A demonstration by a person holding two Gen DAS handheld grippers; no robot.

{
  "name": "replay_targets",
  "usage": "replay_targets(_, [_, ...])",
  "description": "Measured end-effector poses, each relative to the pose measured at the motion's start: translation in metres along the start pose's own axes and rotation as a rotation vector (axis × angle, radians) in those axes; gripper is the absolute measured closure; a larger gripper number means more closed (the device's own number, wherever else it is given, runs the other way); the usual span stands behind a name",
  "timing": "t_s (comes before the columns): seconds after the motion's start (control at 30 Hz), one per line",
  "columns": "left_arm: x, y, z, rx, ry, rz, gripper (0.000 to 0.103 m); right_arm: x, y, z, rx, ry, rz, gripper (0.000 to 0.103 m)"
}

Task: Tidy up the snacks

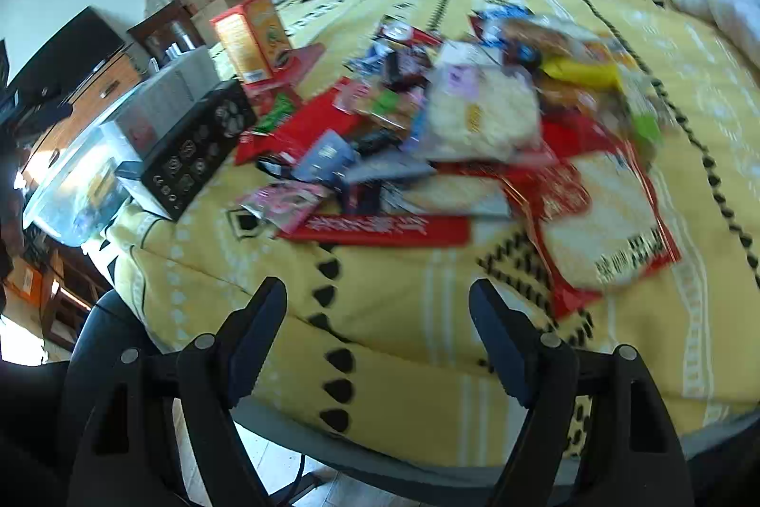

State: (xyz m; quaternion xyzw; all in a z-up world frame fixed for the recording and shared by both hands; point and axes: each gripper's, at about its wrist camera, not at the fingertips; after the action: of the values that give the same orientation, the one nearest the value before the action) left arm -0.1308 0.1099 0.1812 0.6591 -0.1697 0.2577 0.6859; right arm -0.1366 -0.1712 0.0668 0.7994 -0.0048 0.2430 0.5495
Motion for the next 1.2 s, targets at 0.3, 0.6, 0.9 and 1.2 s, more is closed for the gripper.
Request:
replay_targets(0.3, [-0.027,-0.036,0.088,-0.141,-0.271,-0.119,0.0,0.006,-0.005,0.024,-0.078,-0.013,0.026,0.016])
replay_targets(0.6, [-0.038,-0.073,0.101,-0.219,-0.261,-0.266,0.0,0.031,0.013,0.1,-0.143,-0.173,0.045,0.012])
replay_targets(0.9, [-0.037,-0.077,0.091,-0.23,-0.218,-0.28,0.0,0.046,-0.021,0.096,-0.216,-0.003,-0.137,0.002])
replay_targets(1.2, [-0.036,-0.075,0.09,-0.248,-0.218,-0.265,0.0,0.044,-0.017,0.107,-0.192,-0.073,-0.102,0.024])
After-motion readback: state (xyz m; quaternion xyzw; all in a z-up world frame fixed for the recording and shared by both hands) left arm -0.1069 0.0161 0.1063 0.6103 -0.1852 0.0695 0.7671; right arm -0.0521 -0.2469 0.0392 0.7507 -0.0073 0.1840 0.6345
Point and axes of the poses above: each gripper's, at about its wrist camera, not at the fingertips, and y roughly against the way its jaws point, z to its right, x to its top, and after that the axes turned 13 degrees about -z, right-handed
